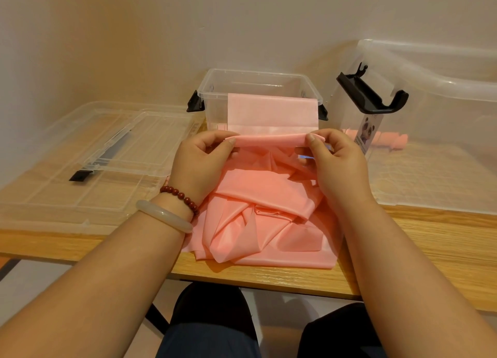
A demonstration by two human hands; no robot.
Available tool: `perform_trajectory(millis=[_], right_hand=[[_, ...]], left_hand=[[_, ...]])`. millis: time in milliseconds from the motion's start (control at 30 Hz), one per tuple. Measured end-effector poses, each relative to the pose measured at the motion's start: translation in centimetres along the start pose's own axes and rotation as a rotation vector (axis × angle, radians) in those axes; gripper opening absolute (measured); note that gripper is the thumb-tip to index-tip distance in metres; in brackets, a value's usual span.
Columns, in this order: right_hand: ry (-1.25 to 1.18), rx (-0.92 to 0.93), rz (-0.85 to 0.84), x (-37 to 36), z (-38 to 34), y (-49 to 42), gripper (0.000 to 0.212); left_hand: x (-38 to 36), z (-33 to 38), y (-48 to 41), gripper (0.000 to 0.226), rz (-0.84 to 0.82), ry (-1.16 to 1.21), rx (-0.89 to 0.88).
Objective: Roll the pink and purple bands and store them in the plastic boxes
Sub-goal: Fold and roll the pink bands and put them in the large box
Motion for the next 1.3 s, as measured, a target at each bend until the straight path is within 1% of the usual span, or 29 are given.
perform_trajectory(millis=[133,200,300,433,500,567,667,733,833,1000,1100,1233,1300], right_hand=[[-0.063,-0.008,0.016,-0.10,-0.25,0.14,0.009],[-0.086,-0.002,0.016,-0.06,-0.17,0.04,0.003],[-0.084,0.024,0.000,-0.08,-0.16,-0.13,0.011],[-0.053,0.040,0.011,0.03,-0.28,-0.20,0.005],[-0.001,0.054,0.000,0.13,-0.28,-0.23,0.012],[0.022,0.046,-0.013,0.29,-0.16,-0.20,0.017],[-0.006,0.045,0.000,0.38,-0.22,-0.04,0.008],[-0.019,0.044,0.018,0.39,-0.26,-0.09,0.006],[-0.079,0.022,0.028,0.27,-0.05,-0.22,0.008],[-0.054,0.002,0.026,0.23,0.23,-0.35,0.007],[-0.118,0.003,0.017,0.11,0.08,-0.26,0.015],[-0.100,-0.001,0.021,0.08,0.02,-0.04,0.005],[-0.064,0.002,0.038,0.37,0.09,-0.08,0.005]], left_hand=[[-0.17,0.24,-0.05,0.020,-0.009,0.040,-0.014],[-0.18,0.24,-0.16,0.020,-0.005,0.078,-0.013],[0.04,0.05,-0.24,0.019,0.027,0.084,-0.017],[0.15,-0.22,-0.24,0.018,0.025,0.038,-0.011],[0.15,-0.36,-0.29,0.021,0.020,0.010,-0.012],[0.12,-0.44,-0.31,0.018,0.021,0.007,-0.014],[0.12,-0.50,-0.34,0.013,0.031,0.001,-0.026],[0.14,-0.51,-0.38,0.010,0.039,-0.001,-0.034],[0.15,-0.36,-0.39,0.009,0.041,-0.023,-0.055],[0.07,-0.32,-0.37,0.013,0.032,-0.016,-0.058],[-0.10,-0.10,-0.29,0.018,0.022,0.035,-0.050],[-0.01,0.01,-0.15,0.017,0.027,0.039,-0.021],[0.04,-0.09,-0.13,0.017,0.023,0.001,-0.021]])
Point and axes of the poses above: each hand's wrist, its own y-axis away from the middle knuckle, its own x-axis out of the back of the hand, z = x × y, the point moved 5 cm from there along -y, towards the middle knuckle, and after that the axes turned 8 degrees about -y, right-handed, at the moved point
